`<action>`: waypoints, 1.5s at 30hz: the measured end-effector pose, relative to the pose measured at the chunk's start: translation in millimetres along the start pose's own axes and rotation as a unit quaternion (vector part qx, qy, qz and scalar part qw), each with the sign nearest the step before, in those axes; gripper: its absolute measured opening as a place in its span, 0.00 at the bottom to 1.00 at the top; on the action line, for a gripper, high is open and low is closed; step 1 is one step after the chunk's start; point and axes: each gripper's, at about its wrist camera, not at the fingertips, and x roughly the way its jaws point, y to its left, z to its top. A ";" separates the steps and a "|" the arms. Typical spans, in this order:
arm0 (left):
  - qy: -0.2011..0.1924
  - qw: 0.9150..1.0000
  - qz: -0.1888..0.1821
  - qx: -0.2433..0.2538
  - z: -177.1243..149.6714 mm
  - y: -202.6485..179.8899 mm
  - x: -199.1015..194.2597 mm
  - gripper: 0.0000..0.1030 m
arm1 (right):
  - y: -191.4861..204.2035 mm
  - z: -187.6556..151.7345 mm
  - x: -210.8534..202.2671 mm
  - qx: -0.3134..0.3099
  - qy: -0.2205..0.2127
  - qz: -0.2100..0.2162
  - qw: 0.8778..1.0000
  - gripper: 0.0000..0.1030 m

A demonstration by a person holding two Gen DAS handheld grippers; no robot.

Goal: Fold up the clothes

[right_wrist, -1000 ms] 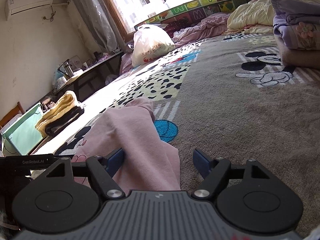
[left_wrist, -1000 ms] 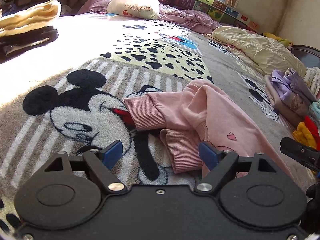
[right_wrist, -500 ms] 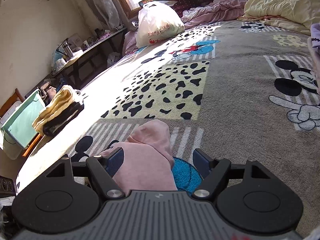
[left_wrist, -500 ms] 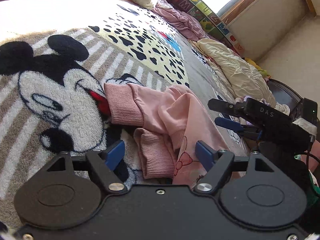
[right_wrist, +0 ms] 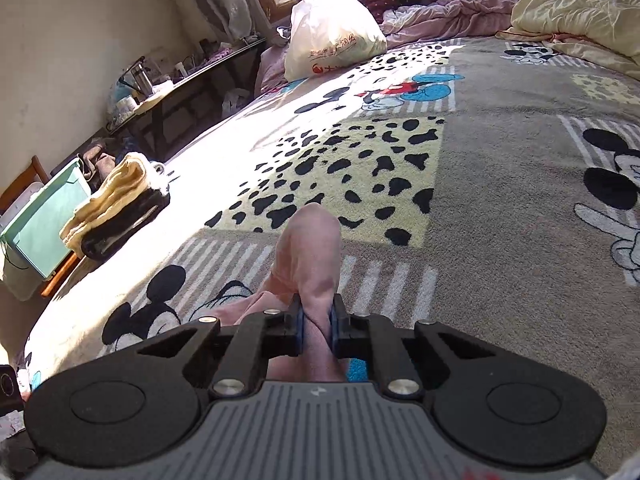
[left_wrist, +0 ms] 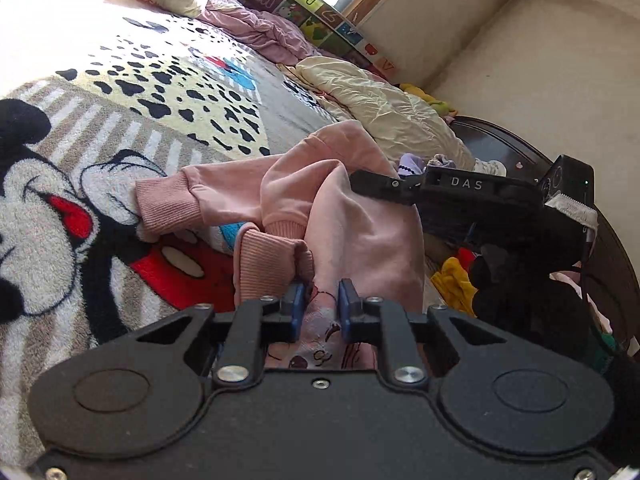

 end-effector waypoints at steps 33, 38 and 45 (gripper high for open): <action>-0.139 0.990 0.012 0.016 18.7 3.8 -73.1 0.10 | -49.4 -151.5 -205.8 0.066 -0.152 -0.079 0.983 0.14; -0.171 0.978 0.099 -0.070 21.0 45.7 -106.6 0.10 | -41.6 -141.9 -203.5 0.041 -0.169 -0.088 0.981 0.14; -0.252 0.957 0.089 -0.114 20.4 65.5 -154.5 0.10 | -33.6 -154.5 -196.4 0.052 -0.162 -0.071 0.983 0.14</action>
